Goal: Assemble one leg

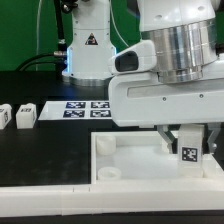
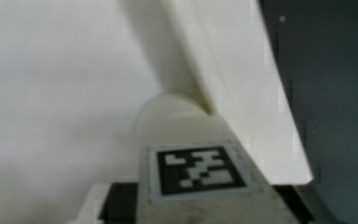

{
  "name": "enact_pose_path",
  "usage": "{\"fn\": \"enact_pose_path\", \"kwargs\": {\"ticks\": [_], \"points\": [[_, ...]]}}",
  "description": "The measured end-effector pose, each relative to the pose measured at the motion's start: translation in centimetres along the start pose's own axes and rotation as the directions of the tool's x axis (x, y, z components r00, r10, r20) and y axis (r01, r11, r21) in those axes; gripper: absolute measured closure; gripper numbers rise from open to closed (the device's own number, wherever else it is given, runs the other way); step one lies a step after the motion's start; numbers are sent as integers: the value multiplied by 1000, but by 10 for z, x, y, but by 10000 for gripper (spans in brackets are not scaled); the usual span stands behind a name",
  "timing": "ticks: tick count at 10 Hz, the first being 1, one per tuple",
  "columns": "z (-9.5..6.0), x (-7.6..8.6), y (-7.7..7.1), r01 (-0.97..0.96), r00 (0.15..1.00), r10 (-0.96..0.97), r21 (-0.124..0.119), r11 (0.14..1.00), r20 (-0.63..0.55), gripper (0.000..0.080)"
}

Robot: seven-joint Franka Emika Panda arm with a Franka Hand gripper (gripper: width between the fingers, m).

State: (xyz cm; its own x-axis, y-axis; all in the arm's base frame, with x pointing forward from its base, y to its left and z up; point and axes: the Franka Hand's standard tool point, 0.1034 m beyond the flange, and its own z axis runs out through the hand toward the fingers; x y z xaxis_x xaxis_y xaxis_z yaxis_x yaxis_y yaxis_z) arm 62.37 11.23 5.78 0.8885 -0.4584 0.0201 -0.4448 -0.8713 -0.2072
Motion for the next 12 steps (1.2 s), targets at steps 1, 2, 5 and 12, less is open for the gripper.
{"fn": "enact_pose_path", "kwargs": {"ticks": [1,2,5,12], "points": [[-1,1,1,-92,996,92,-1,996,-2,511],[-1,1,1,-153,988,153,0,988,-2,511],[0,-3,-2,-618,786,618,-17,786,28,511],[1,1,-2,-999,22,995,-24,25,95,512]]}}
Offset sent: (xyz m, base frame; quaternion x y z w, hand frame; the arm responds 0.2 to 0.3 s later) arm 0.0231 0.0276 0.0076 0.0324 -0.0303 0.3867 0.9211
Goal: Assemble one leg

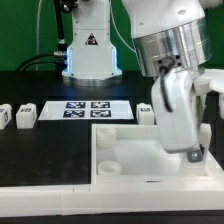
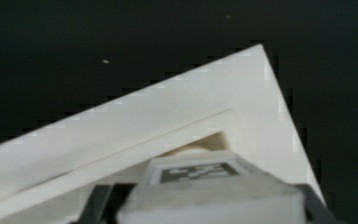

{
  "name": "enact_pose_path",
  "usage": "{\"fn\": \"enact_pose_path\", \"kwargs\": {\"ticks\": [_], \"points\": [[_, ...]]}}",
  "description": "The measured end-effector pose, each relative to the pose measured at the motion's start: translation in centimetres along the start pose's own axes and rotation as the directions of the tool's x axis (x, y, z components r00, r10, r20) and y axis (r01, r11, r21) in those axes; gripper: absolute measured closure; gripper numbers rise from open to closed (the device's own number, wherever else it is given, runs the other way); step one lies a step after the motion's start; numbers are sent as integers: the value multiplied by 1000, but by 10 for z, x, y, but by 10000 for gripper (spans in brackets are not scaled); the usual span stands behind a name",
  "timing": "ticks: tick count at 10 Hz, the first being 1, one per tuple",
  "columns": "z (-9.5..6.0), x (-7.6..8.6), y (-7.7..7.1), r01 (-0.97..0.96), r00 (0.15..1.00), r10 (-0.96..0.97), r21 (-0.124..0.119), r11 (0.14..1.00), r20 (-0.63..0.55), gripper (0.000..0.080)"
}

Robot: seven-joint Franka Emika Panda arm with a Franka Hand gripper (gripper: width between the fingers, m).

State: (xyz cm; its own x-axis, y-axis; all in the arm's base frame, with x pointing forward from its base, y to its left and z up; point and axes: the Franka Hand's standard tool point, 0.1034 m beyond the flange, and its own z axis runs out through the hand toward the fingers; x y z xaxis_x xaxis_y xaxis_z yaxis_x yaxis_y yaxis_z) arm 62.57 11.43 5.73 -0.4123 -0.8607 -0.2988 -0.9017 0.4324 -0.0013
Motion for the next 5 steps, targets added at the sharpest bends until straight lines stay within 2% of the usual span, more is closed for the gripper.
{"fn": "enact_pose_path", "kwargs": {"ticks": [1,2,4,5], "points": [[0,3,-1,-69,998,69,4,998,-9,512],[-1,6,-3,-80,997,80,10,997,-19,512],[0,7,-1,-53,998,53,6,999,-22,512],[0,6,-1,-52,998,52,6,999,-22,371]]}}
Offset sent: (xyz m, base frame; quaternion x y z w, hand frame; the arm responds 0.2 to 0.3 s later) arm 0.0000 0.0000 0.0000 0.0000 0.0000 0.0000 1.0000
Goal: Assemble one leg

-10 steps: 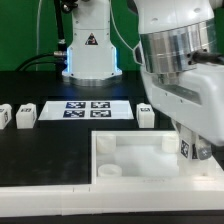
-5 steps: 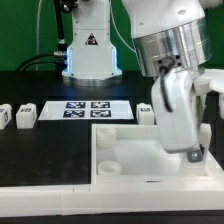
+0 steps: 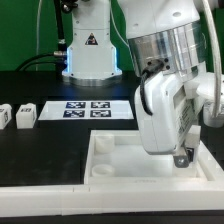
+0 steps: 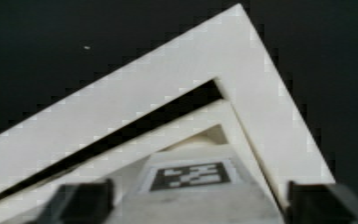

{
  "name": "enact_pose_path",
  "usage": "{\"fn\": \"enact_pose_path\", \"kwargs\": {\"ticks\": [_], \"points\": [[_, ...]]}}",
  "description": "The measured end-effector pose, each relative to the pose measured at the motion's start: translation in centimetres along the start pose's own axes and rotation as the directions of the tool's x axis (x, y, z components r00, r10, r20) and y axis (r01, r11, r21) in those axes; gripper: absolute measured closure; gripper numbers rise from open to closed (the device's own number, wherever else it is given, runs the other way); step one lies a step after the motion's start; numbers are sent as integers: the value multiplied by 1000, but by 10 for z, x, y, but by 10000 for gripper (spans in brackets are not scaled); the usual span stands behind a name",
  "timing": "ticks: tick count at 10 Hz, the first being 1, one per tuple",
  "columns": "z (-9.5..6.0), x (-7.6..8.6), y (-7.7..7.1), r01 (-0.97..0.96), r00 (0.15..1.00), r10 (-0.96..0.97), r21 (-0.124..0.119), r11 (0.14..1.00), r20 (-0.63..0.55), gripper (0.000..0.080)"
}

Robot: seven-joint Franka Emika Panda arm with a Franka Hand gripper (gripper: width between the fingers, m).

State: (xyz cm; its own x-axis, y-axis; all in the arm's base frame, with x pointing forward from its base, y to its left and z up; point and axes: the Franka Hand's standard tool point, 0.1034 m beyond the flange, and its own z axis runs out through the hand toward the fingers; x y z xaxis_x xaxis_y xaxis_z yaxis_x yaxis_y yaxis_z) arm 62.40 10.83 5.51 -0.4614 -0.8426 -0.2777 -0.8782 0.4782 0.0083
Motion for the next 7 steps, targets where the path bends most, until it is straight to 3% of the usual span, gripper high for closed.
{"fn": "enact_pose_path", "kwargs": {"ticks": [1,2,5,7], "points": [[0,0,0,1,1000,-1,0,1000,0,211],[-2,1,2,4,1000,-4,10,1000,5,169],[-30,-2,28,-11,1000,11,8,1000,25,153],[-30,-7,35,5,1000,-5,-7,1000,25,151]]}}
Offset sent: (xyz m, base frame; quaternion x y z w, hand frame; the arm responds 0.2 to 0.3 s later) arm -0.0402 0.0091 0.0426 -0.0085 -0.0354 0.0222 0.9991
